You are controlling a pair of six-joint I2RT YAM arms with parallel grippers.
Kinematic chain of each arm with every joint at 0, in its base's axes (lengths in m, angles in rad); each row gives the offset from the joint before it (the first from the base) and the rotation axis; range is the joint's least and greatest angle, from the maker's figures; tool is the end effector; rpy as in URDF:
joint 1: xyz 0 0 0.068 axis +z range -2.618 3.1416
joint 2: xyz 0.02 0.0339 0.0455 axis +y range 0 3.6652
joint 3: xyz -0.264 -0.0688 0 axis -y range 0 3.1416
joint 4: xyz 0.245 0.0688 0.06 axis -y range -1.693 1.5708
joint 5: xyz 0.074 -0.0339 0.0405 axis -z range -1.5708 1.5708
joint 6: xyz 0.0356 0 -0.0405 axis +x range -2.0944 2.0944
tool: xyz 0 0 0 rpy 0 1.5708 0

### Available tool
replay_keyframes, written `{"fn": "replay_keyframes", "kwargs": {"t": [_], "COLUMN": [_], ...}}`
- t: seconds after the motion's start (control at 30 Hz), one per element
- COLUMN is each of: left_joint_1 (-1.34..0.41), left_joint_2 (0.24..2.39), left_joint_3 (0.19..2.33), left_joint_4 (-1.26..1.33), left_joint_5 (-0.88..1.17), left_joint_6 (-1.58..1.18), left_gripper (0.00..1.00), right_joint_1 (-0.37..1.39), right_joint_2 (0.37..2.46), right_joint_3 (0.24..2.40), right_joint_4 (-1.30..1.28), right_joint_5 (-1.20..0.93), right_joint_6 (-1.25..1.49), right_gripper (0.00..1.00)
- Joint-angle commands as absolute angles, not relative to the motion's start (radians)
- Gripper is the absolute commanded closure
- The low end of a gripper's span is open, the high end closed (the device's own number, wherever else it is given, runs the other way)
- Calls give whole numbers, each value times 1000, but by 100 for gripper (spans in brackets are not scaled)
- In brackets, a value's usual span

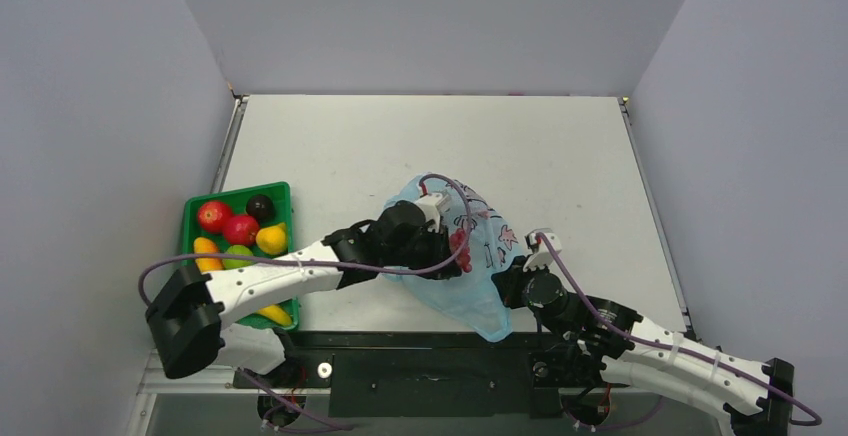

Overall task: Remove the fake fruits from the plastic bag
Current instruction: Take out the fake fruit from the plastic bag, then place the fake fruit in the bin.

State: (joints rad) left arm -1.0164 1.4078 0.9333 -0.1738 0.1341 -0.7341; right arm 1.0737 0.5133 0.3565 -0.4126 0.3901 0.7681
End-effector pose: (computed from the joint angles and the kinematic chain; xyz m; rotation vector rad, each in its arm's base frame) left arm 0.1589 -0.2657 0.2494 0.4251 2.4114 -1.0391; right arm 0.0746 0.1091 0.2065 -0.0978 2.1672 0.6818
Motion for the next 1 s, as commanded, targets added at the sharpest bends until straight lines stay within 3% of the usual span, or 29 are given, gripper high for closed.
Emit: {"fn": "replay_keyframes", "kwargs": {"t": [0.0, 0.23, 0.4, 0.57, 0.77, 0.97], "left_joint_1": [-979, -876, -763, -633, -386, -105], "left_joint_2": [1209, 928, 808, 855, 923, 916], "left_joint_3": [884, 879, 1006, 1188, 1203, 993], "left_joint_4": [-180, -330, -638, -894, -908, -739], "left_joint_5": [266, 286, 95, -123, -323, -365], "left_joint_6": [-709, -675, -573, -451, -337, -290], "left_gripper": [100, 100, 100, 100, 100, 100], "right_joint_1": [1067, 1064, 1061, 1059, 1058, 1058], "right_joint_2": [531, 534, 543, 547, 563, 570], "right_joint_3": [380, 380, 383, 388, 403, 411], "right_joint_4": [-377, -378, -379, -379, -382, -383], "right_joint_5": [424, 420, 414, 413, 414, 421], "right_joint_6": [769, 770, 773, 776, 771, 775], "right_gripper": [100, 100, 100, 100, 100, 100]}}
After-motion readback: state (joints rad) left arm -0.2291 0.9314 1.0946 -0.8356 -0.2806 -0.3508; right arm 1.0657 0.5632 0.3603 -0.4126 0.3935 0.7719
